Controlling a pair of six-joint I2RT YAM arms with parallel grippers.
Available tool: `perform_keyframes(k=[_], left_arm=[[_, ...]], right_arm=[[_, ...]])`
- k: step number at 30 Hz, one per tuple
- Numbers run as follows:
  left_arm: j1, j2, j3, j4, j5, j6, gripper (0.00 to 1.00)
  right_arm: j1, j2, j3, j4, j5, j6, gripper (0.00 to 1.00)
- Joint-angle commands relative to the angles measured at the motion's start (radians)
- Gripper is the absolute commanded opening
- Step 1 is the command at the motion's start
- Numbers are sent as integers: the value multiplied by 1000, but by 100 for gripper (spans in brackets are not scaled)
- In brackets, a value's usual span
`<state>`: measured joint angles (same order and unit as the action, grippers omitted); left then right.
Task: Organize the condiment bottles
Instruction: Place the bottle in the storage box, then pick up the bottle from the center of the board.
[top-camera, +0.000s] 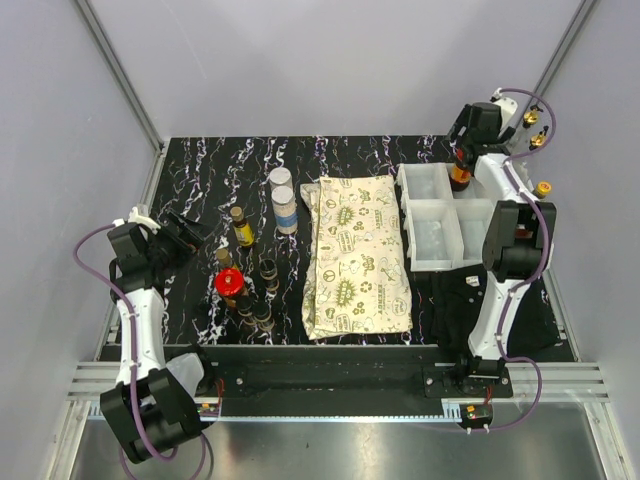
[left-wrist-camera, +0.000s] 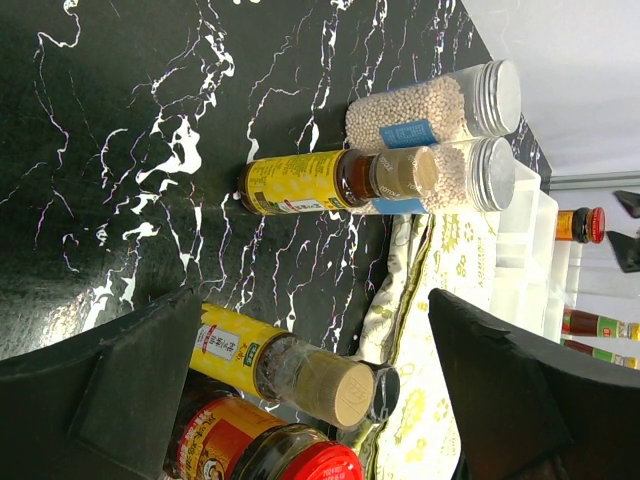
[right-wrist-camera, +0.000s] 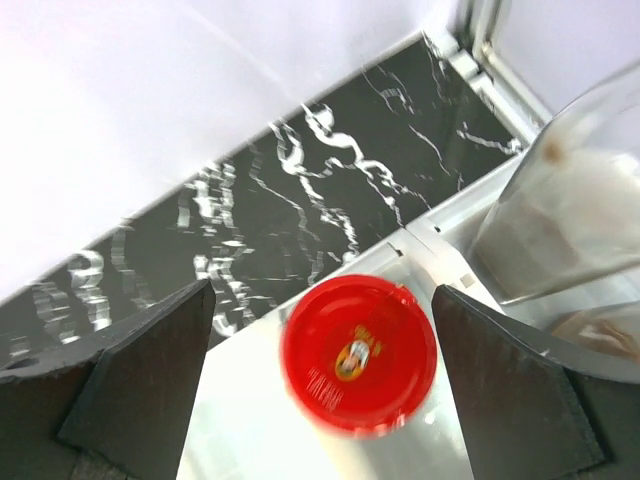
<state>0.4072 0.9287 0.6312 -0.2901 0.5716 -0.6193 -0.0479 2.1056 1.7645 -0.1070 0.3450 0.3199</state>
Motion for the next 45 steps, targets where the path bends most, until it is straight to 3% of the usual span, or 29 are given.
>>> perform_keyframes(k=[1,8,20,27,36,45], left_arm=[[7,-39,7,36,2,4,99],[5,-71,2,26,-18,10,99],[-5,-136,7,11,-58,20,99],[-41,-151,44,-23,-85,29,99],[-134,-209,143,-119,-199,84,99],[-143,-258,235,-211,-263,124,98]], right_arm=[[2,-176,-22,3,-58,15,100],[23,-367,-117,-77,-205,-8,100],[307,-556,-244,-201,-297,-147,100],[506,-622,-335,-186,-464,-194,100],[815,-573,-401,-65,-639,-251,100],[1108,-446,-372,23,-655,-294,100]])
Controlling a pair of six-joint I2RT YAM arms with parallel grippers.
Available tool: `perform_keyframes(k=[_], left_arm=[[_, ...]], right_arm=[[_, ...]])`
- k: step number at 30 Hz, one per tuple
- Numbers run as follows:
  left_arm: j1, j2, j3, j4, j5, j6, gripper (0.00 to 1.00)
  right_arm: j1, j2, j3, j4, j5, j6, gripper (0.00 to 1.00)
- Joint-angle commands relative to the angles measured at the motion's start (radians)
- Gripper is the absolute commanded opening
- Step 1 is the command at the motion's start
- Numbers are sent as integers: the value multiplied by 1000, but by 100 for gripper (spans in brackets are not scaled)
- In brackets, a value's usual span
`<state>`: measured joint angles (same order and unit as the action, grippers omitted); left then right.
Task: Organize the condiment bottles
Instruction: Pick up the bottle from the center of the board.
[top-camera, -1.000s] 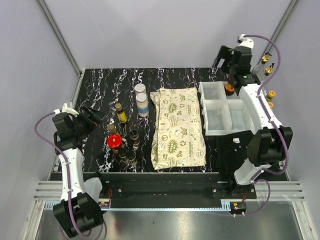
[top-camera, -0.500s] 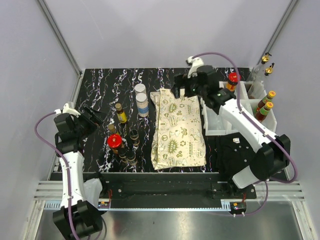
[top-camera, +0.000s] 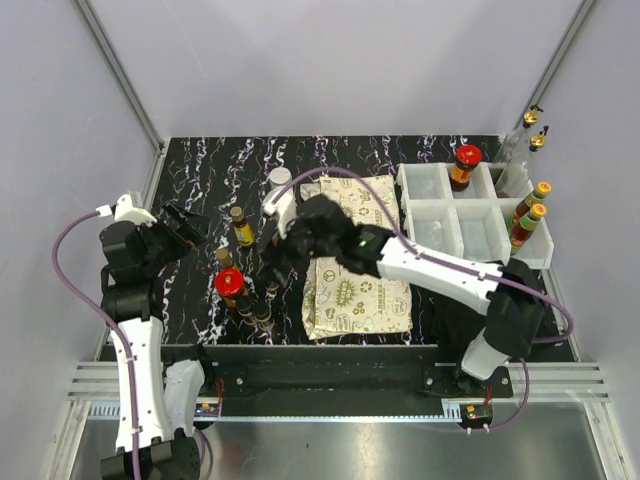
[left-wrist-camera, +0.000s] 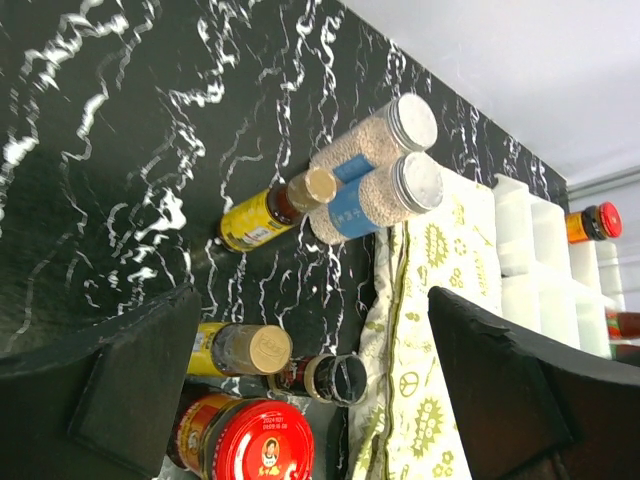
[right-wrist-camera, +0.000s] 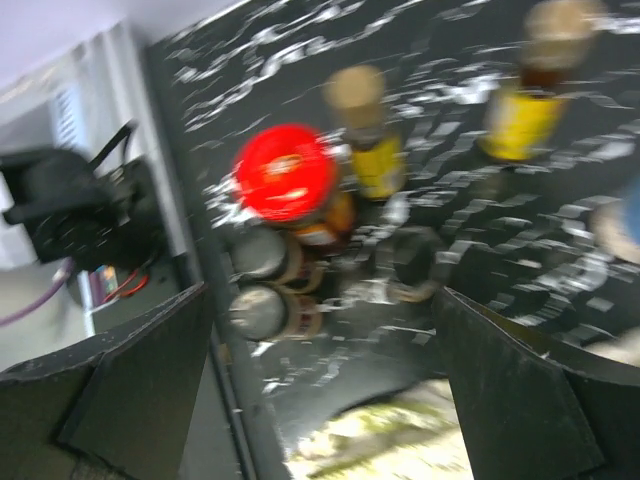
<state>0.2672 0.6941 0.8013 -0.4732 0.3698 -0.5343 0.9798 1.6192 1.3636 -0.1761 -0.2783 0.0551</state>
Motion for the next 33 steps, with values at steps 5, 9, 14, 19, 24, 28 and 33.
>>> perform_keyframes(k=[5,9,14,19,24,28,33], left_arm=[[-5,-38,101,-61,-69,43,98],[-5,-47,108,-82,-88,54,99],[-3,-62,99,-122,-204,53,99],[-5,-79,70,-183,-406,14,99],[-6,-81,49,-194,-489,-21,99],[-5,-73,41,-194,-519,-32,99],[-8,-70,29,-188,-528,-29,99]], right_arm=[[145,140,68,150,-21,-21,100],[166,209,106,197,2,-11,100],[171,275,160,217,40,-18,100],[171,317,192,216,68,-18,100],[172,360,207,208,96,-21,100],[174,395,238,185,113,-29,100],[180,430,262,147,126,-37,100]])
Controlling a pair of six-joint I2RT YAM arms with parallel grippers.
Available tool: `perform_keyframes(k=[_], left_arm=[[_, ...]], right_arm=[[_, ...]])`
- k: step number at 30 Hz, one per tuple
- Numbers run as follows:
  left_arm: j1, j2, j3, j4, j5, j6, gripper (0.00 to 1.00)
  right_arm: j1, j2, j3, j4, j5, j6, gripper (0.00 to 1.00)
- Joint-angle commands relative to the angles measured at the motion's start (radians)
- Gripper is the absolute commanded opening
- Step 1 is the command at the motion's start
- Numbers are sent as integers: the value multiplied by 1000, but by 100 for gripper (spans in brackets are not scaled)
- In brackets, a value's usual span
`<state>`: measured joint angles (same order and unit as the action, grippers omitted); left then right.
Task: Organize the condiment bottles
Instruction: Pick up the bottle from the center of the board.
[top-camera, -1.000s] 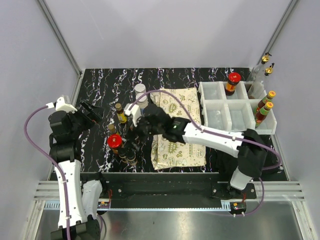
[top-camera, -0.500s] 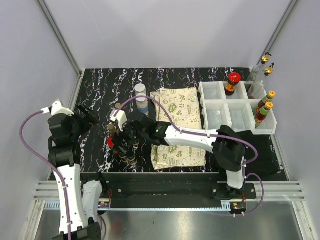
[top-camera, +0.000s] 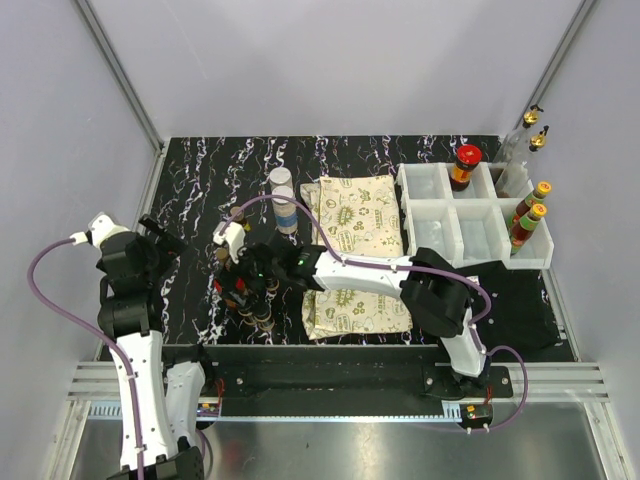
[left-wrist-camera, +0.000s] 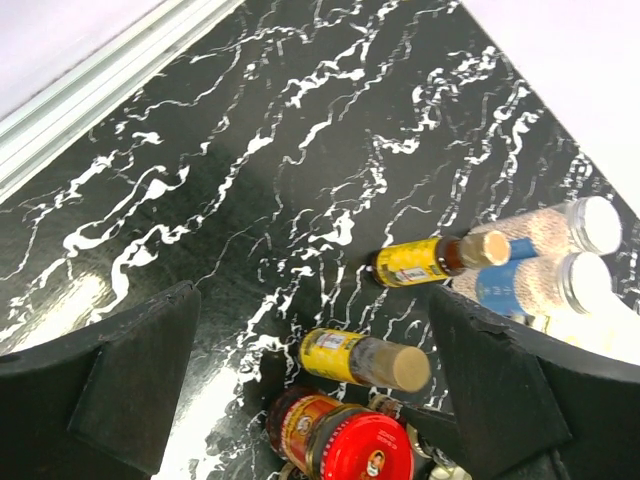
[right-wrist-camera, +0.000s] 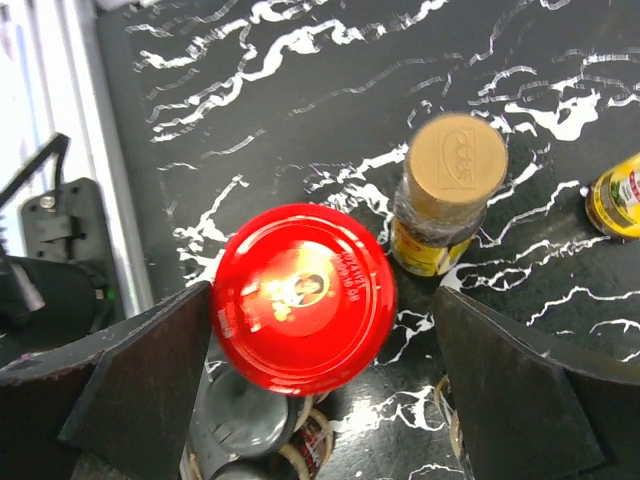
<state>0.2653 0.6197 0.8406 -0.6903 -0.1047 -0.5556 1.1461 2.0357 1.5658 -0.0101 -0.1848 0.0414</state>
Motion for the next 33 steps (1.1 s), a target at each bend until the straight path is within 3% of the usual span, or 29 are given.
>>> perform_keyframes(k=[1,11,21,29,33], left_arm=[[-8,5,-12,31,-53,-6,99],[-9,9,-35,54,-35,-1,99],[-9,3,-41,55,-33,3,99],[-12,2,-51,61,-35,5,99],[-11,5,-63,72,-33,5,99]], right_arm=[[18,15,63,-19,31,-21,100],[30,60,88,-22,50,-21,100],[49,73,106,-27,105,-31,56],[75,46,103,-8,180,-37,3],[83,12,89,27,231,-37,0]])
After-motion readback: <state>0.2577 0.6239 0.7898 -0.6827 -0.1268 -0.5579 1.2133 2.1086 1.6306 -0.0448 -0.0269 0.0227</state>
